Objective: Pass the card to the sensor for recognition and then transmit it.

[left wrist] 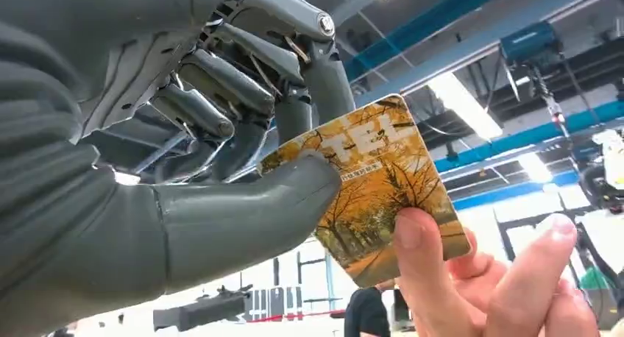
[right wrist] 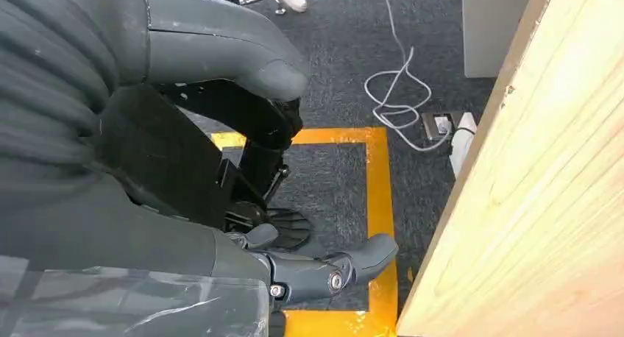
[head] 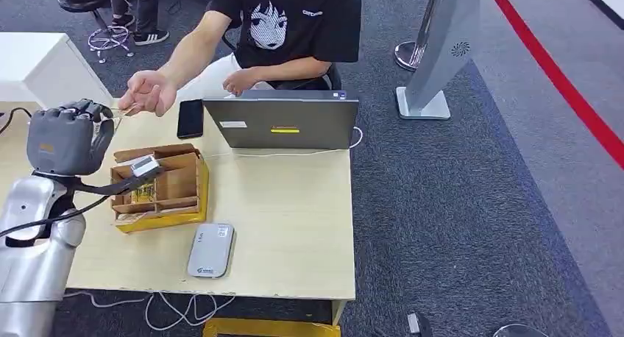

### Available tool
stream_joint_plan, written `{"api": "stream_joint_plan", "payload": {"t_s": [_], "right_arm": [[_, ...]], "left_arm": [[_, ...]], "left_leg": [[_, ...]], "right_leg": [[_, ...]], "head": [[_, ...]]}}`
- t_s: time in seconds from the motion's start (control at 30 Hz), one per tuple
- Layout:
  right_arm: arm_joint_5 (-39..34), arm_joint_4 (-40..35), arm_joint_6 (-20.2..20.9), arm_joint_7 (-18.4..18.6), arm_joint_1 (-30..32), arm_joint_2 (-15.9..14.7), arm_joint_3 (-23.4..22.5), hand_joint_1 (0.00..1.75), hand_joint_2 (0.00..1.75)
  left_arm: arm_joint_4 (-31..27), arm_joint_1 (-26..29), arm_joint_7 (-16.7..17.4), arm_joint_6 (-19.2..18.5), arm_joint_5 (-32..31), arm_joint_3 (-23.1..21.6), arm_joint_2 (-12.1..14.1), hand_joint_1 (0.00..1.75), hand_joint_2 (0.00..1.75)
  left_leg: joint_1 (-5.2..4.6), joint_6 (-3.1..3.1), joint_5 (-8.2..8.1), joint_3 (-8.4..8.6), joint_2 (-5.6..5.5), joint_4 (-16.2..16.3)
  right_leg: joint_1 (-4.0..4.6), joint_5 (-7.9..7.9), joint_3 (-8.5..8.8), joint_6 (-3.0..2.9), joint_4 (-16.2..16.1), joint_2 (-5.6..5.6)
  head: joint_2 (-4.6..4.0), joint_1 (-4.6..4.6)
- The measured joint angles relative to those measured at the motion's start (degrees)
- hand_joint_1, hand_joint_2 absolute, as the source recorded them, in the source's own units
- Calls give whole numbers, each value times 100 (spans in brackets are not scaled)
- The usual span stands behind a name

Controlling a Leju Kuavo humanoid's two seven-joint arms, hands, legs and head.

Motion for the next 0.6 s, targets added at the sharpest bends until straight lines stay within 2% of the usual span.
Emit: {"api": "stream_joint_plan", "payload": {"t_s": [0.17,0.27,0.4,0.53,0.6], "right_arm": [[-9,0,0,0,-1,7,2,0,175],[-20,0,0,-2,1,9,2,0,175],[-57,0,-2,-9,7,11,2,0,175],[-72,0,0,-17,50,13,0,0,175],[-79,0,0,-22,63,13,0,0,175]], "left_arm": [[105,6,33,125,149,107,-4,0,175],[63,133,-105,455,486,239,-48,0,175],[-414,483,-582,813,1303,600,-292,0,175],[-1295,1031,-1358,1038,2316,1192,-706,0,175],[-1603,1221,-1528,1054,2564,1419,-837,0,175]], "left_leg": [[0,0,0,-1,-2,0],[0,0,0,0,1,-1],[-1,0,0,-1,-1,0],[-2,1,-1,-3,6,0],[-2,2,-2,-3,4,0]], "right_leg": [[0,-1,0,0,0,-3],[0,0,1,0,0,-1],[-1,0,2,0,-1,-1],[-3,-1,-2,1,-3,3],[-2,-3,-3,1,-4,0]], "head": [[0,0],[0,0],[-2,2],[0,2],[-2,2]]}}
